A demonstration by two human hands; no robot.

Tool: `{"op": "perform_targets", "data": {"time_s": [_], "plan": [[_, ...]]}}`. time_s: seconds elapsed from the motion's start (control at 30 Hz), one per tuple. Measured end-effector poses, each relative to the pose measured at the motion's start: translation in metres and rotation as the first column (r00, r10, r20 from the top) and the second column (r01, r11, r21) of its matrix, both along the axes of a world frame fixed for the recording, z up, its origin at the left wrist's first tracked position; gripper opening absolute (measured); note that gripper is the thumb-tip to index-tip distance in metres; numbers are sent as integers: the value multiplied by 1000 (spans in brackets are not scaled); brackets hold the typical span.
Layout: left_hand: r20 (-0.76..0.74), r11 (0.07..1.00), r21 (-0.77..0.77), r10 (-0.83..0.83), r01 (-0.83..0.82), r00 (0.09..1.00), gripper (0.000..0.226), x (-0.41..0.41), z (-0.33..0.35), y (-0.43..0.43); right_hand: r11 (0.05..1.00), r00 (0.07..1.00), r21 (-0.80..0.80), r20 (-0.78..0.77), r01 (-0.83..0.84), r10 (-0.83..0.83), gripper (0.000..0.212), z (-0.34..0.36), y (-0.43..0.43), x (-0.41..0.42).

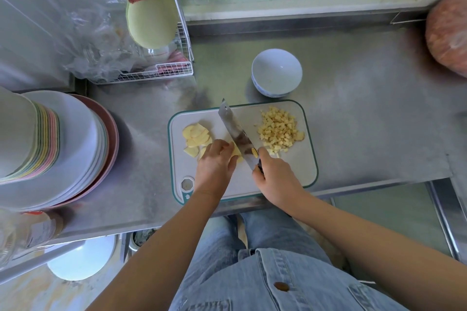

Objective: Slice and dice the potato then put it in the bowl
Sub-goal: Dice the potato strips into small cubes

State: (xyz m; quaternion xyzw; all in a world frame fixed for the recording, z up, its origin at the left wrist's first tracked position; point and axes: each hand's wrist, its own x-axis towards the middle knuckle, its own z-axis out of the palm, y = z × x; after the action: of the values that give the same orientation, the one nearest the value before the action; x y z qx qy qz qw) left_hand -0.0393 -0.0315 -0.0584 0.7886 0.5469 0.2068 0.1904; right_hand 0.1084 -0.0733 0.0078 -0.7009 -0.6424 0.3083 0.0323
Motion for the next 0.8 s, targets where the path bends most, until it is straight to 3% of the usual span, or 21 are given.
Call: {"op": "perform_targets", "data": {"time_s": [0.23,0.63,0.8], "plan": [[-23,999,3,32,-32,999,14,-4,1,-1,1000,1000,-22,24,-14,14,10,-1,0,-3],[-6,1000,5,-6,6,1000,18,-4,-5,4,1000,997,-19,74,15,-14,27,-25,-6,-14],[-16,1000,6,-19,19,1000,16,-4,-3,4,998,998,1,-3,57,-57,26,-24,-5,-5]]}}
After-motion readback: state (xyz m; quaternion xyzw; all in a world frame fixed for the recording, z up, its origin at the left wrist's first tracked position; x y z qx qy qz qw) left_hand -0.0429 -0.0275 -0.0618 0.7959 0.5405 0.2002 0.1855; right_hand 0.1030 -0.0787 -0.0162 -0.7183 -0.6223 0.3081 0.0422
